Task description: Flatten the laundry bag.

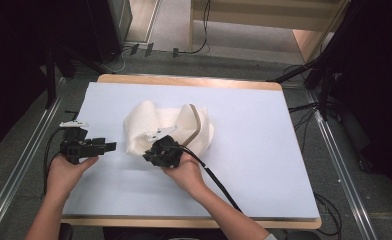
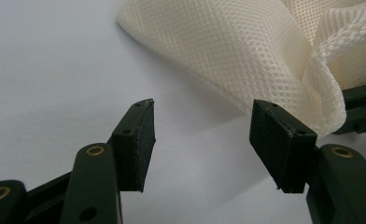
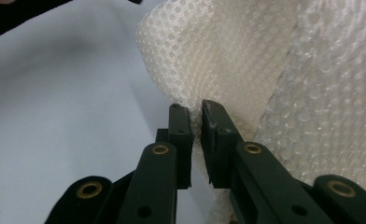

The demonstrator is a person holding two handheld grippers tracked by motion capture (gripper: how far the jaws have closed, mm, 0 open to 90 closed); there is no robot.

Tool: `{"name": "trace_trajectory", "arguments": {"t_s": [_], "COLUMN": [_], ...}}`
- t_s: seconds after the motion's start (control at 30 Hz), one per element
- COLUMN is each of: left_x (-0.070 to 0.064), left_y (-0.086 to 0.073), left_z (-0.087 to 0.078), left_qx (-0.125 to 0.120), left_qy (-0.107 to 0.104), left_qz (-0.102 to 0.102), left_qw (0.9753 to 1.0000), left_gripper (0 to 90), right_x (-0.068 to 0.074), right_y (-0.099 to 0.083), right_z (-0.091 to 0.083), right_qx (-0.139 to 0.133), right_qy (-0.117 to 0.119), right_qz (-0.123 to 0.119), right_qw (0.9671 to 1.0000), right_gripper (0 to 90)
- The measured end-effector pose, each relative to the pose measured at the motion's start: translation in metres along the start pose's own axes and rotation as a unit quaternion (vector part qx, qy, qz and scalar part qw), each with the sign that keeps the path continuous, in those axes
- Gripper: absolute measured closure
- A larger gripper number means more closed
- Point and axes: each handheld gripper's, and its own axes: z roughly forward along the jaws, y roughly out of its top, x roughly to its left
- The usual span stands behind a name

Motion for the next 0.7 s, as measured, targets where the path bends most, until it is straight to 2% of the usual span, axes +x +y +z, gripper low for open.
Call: {"name": "trace_trajectory", "arguments": {"t_s": [0.13,0.17,0.23,0.37,0.4,0.43,0.47,0.5,0.53,0.57,0.63,0.7], "left_x": [-0.002,-0.002,-0.003,-0.004,-0.005,-0.005,-0.005,-0.006,-0.006,-0.005,-0.006,-0.006], "left_y": [0.001,0.002,0.003,0.006,0.006,0.009,0.009,0.011,0.011,0.013,0.016,0.019], "left_z": [0.003,0.004,0.005,0.006,0.006,0.006,0.006,0.005,0.005,0.004,0.003,0.002], "left_qx": [0.002,0.003,0.003,0.004,0.003,0.002,0.002,0.002,0.002,0.002,0.002,0.002], "left_qy": [-0.002,-0.002,-0.003,-0.001,-0.001,-0.001,-0.001,0.0,0.0,-0.003,-0.002,-0.005], "left_qz": [0.004,0.004,0.006,0.01,0.011,0.014,0.014,0.016,0.016,0.017,0.017,0.018], "left_qw": [1.0,1.0,1.0,0.9999,0.9999,0.9999,0.9999,0.9999,0.9999,0.9999,0.9999,0.9998], "left_gripper": [41.5,41.5,41.5,41.4,41.4,41.5,41.5,41.8,42.0,42.0,42.3,42.3], "right_x": [0.001,0.002,0.002,0.004,0.005,0.005,0.005,0.004,0.004,0.003,-0.006,-0.016], "right_y": [0.004,0.004,0.004,0.004,0.004,0.003,0.003,0.0,0.0,-0.001,-0.005,-0.009], "right_z": [-0.014,-0.023,-0.026,-0.047,-0.052,-0.065,-0.065,-0.079,-0.079,-0.087,-0.108,-0.12], "right_qx": [-0.009,-0.008,-0.006,-0.006,-0.006,-0.008,-0.008,-0.011,-0.011,-0.012,-0.026,-0.036], "right_qy": [0.018,0.024,0.023,0.024,0.023,0.019,0.019,0.014,0.014,0.01,-0.003,-0.021], "right_qz": [0.008,0.008,0.008,0.001,-0.001,-0.007,-0.007,-0.008,-0.008,-0.008,0.0,0.006], "right_qw": [0.9998,0.9997,0.9997,0.9997,0.9997,0.9998,0.9998,0.9998,0.9998,0.9998,0.9996,0.9991], "right_gripper": [70.4,64.3,63.1,59.3,59.3,59.8,59.8,60.3,60.3,60.9,61.9,61.9]}}
